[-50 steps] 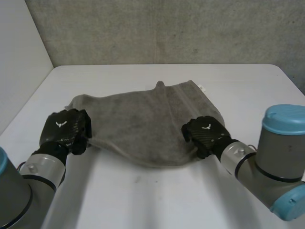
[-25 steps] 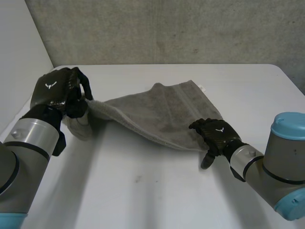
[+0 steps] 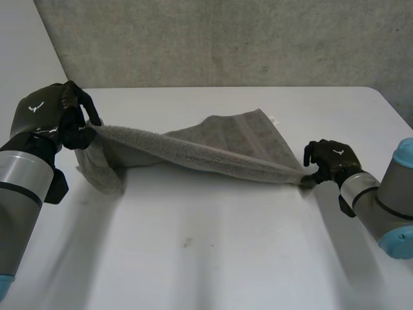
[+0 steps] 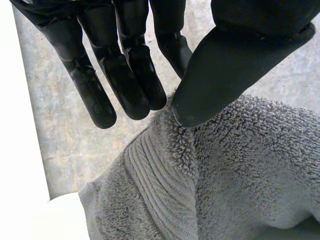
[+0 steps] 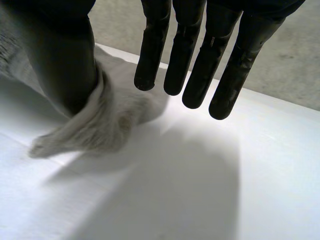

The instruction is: Fold the towel.

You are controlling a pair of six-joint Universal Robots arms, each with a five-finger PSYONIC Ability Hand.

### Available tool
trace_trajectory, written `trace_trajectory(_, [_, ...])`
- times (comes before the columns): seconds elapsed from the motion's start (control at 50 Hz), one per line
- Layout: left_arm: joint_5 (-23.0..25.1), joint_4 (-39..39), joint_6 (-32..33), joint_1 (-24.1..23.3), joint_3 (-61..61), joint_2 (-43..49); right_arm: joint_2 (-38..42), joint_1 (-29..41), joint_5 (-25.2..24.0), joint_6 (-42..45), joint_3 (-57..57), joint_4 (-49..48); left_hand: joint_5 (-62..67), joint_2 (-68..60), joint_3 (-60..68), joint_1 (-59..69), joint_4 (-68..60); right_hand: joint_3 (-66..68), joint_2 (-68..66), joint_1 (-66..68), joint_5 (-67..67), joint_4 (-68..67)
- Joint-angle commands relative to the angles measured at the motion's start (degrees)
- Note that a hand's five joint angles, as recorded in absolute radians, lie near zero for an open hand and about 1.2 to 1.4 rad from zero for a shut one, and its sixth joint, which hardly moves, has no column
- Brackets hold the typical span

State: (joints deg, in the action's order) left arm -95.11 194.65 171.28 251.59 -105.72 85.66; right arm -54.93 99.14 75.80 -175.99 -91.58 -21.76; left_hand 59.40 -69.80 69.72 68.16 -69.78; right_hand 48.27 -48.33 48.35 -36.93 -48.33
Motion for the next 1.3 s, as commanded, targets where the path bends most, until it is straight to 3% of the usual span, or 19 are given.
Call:
trace_trajectory(0.02, [0.71, -0.06, 0.11, 1.01, -1.06, 0.12, -0.17, -1.67, 0.05, -0.14, 0.08, 0.84, 10.6, -10.2, 10.28, 11.84, -10.22, 7.52, -7.45, 7.44, -8.85, -7.46])
trace_trajectory(0.06, [1.32, -0.06, 0.02, 1.01, -1.07, 0.12, -0.35, -1.76, -0.3, -0.32, 0.08, 1.46, 10.6, -10.2, 10.28, 11.84, -10.22, 15.47, -15.41, 15.4, -16.81, -15.41])
trace_trajectory(0.1, [2.38, 0.03, 0.02, 1.01, -1.85, 0.12, -0.7, -1.67, -0.56, -0.32, 0.0, 2.42, 10.6, -10.2, 10.28, 11.84, -10.22, 31.69, -31.63, 31.61, -33.03, -31.63])
trace_trajectory(0.24, [3.0, 0.03, 0.11, 1.01, -3.0, 0.2, -3.16, -1.06, -0.56, -0.41, -0.36, 3.92, 10.6, -10.2, 10.28, 11.84, -10.22, 31.73, -31.67, 31.65, -33.07, -31.67])
trace_trajectory(0.46, [5.28, -1.37, 0.72, 0.92, -3.44, -0.58, -19.16, -1.58, -3.11, 1.0, -4.66, 5.41, 10.6, -10.2, 10.28, 11.84, -10.22, 31.73, -31.67, 31.65, -33.07, -31.67])
trace_trajectory(0.56, [5.46, -6.02, 0.9, 1.01, -1.51, -4.97, -35.64, -2.72, -6.88, 7.74, -1.78, 18.29, 10.6, -10.2, 10.28, 11.84, -10.22, 31.73, -31.67, 31.65, -33.07, -31.67])
trace_trajectory(0.62, [5.46, -9.97, 0.81, 0.92, 0.86, -7.43, -39.29, -4.05, -7.15, 10.93, 0.0, 22.55, 10.6, -10.2, 10.28, 11.84, -10.22, 31.73, -31.67, 31.65, -33.07, -31.67])
trace_trajectory(0.72, [5.55, -16.91, 1.16, 0.66, 4.9, -10.07, -45.09, -6.68, -6.72, 24.78, 9.55, 38.69, 10.6, -10.2, 10.28, 11.84, -10.22, 31.73, -31.67, 31.65, -33.07, -31.67])
trace_trajectory(0.8, [5.55, -21.51, 3.01, 0.3, 7.55, -9.99, -45.0, -6.33, -6.63, 29.01, 13.51, 45.98, 10.6, -10.2, 10.28, 11.84, -10.22, 31.73, -31.67, 31.65, -33.07, -31.67])
trace_trajectory(0.92, [5.46, -25.2, 12.59, 0.3, 8.78, -5.86, -38.08, -5.81, -6.54, 33.42, 13.71, 53.84, 10.6, -10.2, 10.28, 11.84, -10.22, 31.73, -31.67, 31.65, -33.07, -31.67])
trace_trajectory(1.0, [5.28, -24.94, 17.67, 0.21, 9.74, 3.07, -32.78, -3.87, -5.75, 35.54, 12.65, 53.84, 10.6, -10.2, 10.28, 11.84, -10.22, 31.73, -31.67, 31.65, -33.07, -31.67])
trace_trajectory(1.12, [5.2, -23.97, 19.09, 0.13, 13.88, 14.88, -18.72, 0.79, 2.08, 39.67, 15.99, 53.49, 10.6, -10.2, 10.28, 11.84, -10.22, 31.73, -31.67, 31.65, -33.07, -31.67])
trace_trajectory(1.22, [5.2, -23.79, 19.53, -0.05, 26.75, 29.62, -8.0, 3.6, 7.0, 39.67, 25.22, 50.41, 10.6, -10.2, 10.28, 11.84, -10.22, 31.73, -31.67, 31.65, -33.07, -31.67])
trace_trajectory(1.3, [5.28, -23.18, 19.36, -0.05, 37.08, 34.04, -1.95, 4.13, 8.22, 38.53, 38.62, 43.32, 10.6, -10.2, 10.28, 11.84, -10.22, 31.73, -31.67, 31.65, -33.07, -31.67])
